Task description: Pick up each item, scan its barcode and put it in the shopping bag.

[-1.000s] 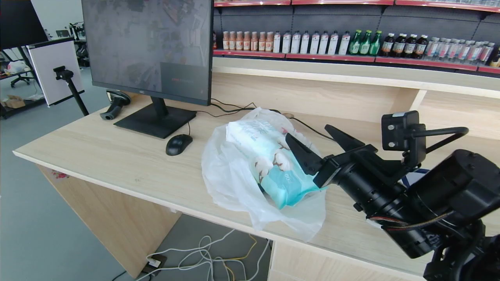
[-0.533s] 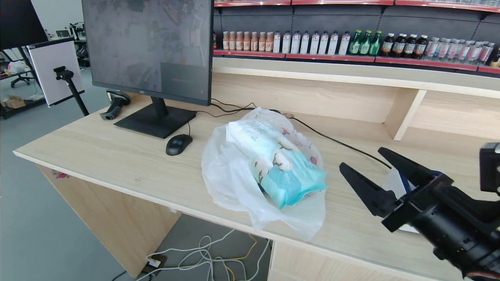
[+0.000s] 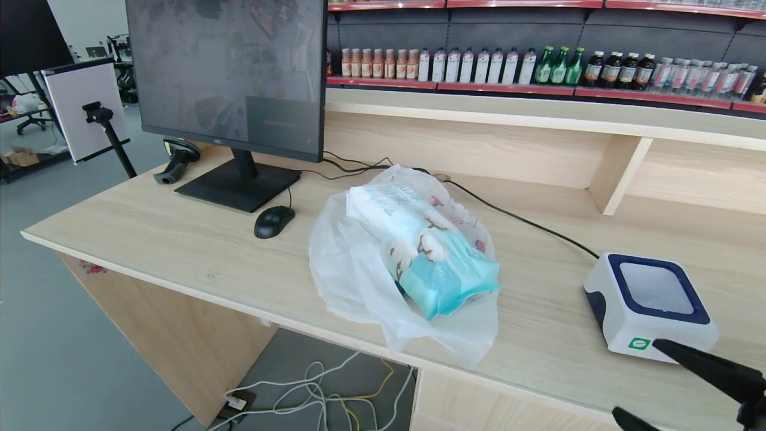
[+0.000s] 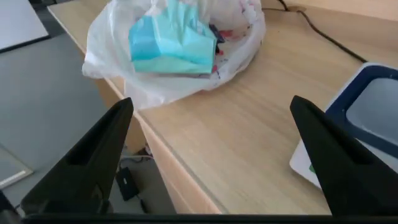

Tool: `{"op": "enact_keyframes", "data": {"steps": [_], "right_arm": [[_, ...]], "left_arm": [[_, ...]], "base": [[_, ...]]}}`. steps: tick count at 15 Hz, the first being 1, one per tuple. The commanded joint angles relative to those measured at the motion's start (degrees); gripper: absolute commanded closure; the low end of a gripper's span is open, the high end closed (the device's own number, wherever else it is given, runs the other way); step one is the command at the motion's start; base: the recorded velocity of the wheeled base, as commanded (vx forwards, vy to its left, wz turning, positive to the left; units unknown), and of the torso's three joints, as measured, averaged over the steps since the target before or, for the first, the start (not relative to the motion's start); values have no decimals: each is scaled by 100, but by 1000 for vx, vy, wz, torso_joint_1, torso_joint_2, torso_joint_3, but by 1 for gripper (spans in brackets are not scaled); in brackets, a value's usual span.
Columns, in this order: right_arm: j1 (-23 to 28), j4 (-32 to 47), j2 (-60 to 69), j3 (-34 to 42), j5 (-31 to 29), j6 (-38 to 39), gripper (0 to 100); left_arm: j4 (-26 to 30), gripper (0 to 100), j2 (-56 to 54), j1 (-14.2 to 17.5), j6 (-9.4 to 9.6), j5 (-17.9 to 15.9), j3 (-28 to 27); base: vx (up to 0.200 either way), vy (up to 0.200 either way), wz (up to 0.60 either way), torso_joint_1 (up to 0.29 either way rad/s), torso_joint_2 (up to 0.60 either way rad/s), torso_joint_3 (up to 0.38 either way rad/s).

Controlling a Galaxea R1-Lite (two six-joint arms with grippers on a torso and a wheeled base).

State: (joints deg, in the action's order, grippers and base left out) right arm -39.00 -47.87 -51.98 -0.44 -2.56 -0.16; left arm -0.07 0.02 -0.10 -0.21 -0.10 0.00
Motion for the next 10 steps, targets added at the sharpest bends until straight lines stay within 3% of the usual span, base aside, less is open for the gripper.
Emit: {"op": "enact_keyframes", "data": {"steps": [1, 2, 3, 7, 10], "right_arm": [[-82, 3073, 2728, -158, 810, -406, 0], [-73, 4181, 3361, -299, 994, -432, 0], [-73, 4594, 3616, -334, 994, -441, 0], [120, 4805, 3765, -70, 959, -564, 0], [2230, 4805, 3335, -70, 862, -547, 0]], "left_arm": [[-1, 0, -2, 1, -6, 1, 0], [-1, 0, -2, 1, -6, 1, 0], [-1, 0, -2, 1, -6, 1, 0], [-1, 0, -2, 1, -6, 1, 0], [-1, 0, -2, 1, -6, 1, 0]], "base": [[0, 0, 0, 0, 0, 0], [0, 0, 0, 0, 0, 0], [0, 0, 0, 0, 0, 0], [0, 0, 0, 0, 0, 0], [0, 0, 0, 0, 0, 0]]}}
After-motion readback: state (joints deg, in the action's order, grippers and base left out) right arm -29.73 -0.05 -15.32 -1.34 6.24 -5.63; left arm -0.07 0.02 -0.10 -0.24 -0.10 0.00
